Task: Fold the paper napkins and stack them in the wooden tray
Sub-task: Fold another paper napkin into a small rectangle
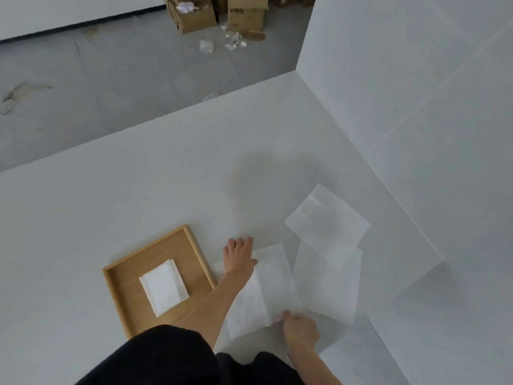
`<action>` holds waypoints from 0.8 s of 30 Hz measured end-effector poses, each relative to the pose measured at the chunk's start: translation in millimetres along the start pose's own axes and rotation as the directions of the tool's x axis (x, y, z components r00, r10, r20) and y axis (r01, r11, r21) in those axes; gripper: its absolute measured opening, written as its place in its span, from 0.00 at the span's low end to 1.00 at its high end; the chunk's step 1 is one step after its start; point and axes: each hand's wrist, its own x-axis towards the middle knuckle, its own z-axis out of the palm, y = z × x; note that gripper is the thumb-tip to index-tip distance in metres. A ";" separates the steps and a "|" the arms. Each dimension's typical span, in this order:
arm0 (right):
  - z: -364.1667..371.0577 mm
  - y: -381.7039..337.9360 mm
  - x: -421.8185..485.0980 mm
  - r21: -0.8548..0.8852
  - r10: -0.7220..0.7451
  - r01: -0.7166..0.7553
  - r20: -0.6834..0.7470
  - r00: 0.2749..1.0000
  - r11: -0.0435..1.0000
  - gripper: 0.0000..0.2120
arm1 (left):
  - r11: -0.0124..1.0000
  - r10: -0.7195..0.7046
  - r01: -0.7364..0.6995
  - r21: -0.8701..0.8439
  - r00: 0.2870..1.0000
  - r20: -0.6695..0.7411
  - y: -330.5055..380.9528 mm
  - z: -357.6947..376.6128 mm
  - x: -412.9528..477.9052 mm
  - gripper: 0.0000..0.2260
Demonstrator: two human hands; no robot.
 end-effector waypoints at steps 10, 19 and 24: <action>-11.9 -12.9 -4.8 0.257 -0.089 0.062 0.096 0.991 0.964 0.09 | 0.968 0.008 0.013 -0.249 0.996 0.084 -1.9 -6.5 -11.7 0.05; -82.4 -42.6 -45.0 0.296 -0.793 0.816 -0.227 0.565 0.496 0.07 | 0.578 -0.121 -0.080 -0.812 0.976 -0.183 2.2 -80.9 -91.3 0.10; -138.4 -93.0 -89.9 0.501 -0.955 0.841 -0.086 0.283 0.204 0.32 | 0.313 -0.249 -0.308 -0.898 0.886 -0.391 2.5 -149.7 -157.4 0.11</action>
